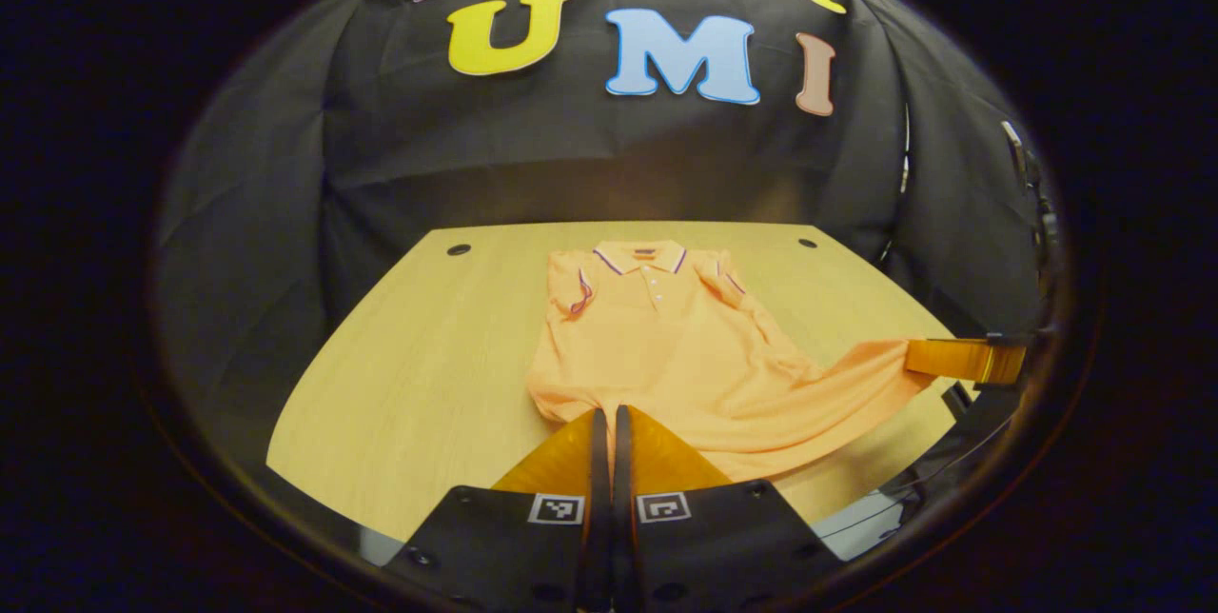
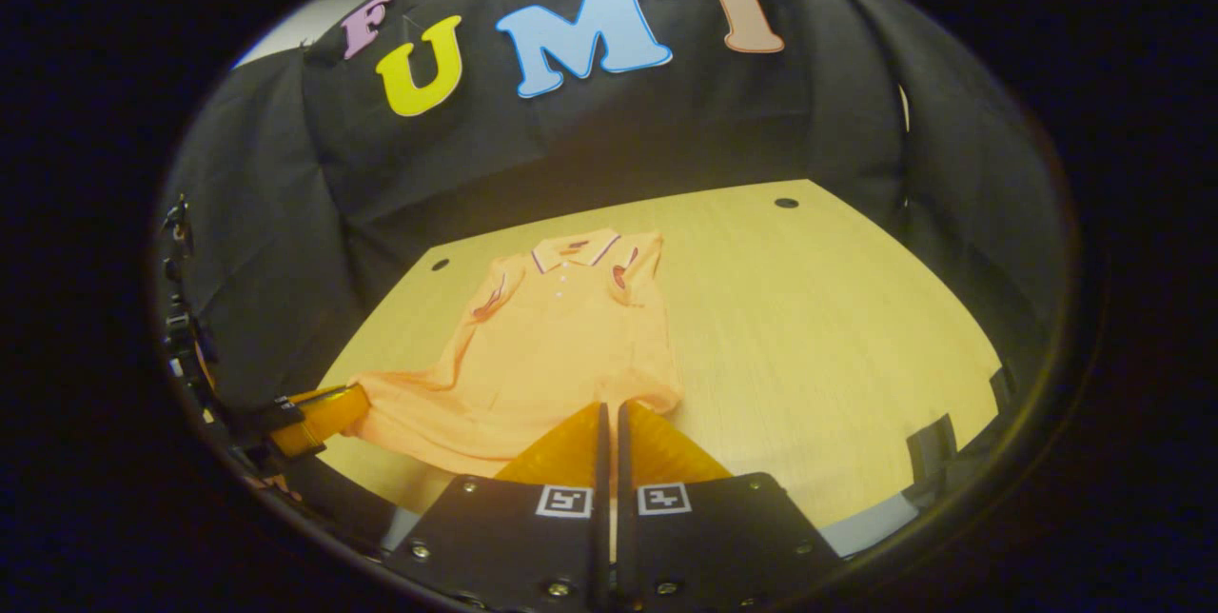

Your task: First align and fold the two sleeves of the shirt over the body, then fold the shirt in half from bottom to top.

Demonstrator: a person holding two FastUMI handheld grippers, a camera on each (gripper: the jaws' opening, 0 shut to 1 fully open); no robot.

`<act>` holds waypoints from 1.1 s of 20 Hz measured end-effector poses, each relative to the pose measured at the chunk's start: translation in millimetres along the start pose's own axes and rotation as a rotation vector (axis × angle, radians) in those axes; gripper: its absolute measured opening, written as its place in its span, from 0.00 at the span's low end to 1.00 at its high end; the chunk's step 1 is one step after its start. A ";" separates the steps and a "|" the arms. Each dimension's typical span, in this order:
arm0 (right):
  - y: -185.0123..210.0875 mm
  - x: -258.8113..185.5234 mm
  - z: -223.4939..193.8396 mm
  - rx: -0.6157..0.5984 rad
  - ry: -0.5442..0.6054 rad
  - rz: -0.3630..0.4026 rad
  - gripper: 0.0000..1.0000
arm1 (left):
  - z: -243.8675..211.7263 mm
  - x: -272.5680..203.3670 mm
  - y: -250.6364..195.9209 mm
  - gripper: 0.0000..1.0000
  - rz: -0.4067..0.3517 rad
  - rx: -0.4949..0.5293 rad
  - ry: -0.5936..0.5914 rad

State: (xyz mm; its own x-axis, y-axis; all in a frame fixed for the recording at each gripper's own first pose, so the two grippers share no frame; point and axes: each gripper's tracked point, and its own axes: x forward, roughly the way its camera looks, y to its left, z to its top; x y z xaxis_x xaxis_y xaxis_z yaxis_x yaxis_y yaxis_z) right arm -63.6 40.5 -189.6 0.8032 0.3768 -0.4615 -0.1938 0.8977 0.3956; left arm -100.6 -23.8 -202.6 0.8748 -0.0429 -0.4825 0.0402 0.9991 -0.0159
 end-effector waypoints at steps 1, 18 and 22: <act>0.3 7.1 9.1 0.001 -0.010 -0.001 0.04 | 10.1 4.6 -1.8 0.06 -0.007 -0.011 -0.011; 9.5 140.2 158.6 0.017 -0.090 -0.112 0.04 | 153.8 181.4 27.8 0.06 -0.122 -0.031 -0.061; 9.3 174.6 180.0 0.006 -0.080 -0.155 0.04 | 174.4 228.4 30.1 0.06 -0.163 -0.026 -0.051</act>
State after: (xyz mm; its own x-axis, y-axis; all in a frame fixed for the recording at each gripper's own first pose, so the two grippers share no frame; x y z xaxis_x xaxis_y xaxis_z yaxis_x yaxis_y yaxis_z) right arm 176.2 73.5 -123.5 0.8656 0.2142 -0.4526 -0.0611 0.9423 0.3292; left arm 184.7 -4.4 -160.6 0.8811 -0.2039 -0.4266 0.1715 0.9786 -0.1136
